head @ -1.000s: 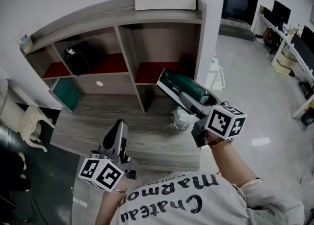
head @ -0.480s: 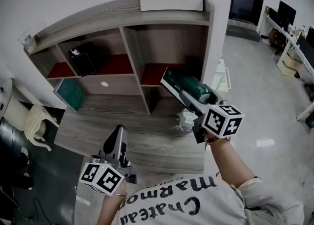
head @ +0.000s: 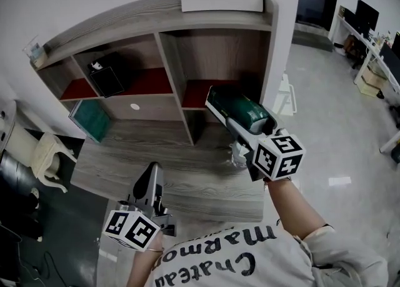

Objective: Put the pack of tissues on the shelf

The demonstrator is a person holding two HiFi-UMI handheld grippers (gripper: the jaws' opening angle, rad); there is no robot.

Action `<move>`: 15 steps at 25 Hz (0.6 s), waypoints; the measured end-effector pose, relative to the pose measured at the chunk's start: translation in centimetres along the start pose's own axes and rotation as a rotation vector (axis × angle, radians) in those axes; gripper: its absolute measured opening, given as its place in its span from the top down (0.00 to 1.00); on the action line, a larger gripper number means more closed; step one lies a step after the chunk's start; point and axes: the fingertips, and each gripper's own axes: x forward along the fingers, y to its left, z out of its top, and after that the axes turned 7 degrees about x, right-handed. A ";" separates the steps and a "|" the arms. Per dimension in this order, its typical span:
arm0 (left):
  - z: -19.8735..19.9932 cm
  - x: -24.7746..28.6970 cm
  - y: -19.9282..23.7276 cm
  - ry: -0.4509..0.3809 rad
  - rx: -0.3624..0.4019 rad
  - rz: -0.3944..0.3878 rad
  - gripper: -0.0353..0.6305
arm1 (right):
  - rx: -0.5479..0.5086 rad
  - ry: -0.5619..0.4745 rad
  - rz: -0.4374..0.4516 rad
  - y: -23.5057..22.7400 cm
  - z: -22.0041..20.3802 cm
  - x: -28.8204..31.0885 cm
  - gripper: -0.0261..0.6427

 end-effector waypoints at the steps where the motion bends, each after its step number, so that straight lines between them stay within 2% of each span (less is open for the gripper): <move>1: -0.1 0.0 0.1 0.000 -0.003 0.001 0.92 | -0.022 0.003 -0.003 0.1 -0.2 0.1 0.29; 6: 0.1 0.1 0.4 -0.002 -0.004 0.003 0.92 | -0.103 0.012 -0.008 0.5 -0.4 0.7 0.29; 15: -0.5 -0.2 1.4 0.015 -0.028 0.024 0.92 | -0.174 0.021 -0.006 0.7 -0.4 1.8 0.29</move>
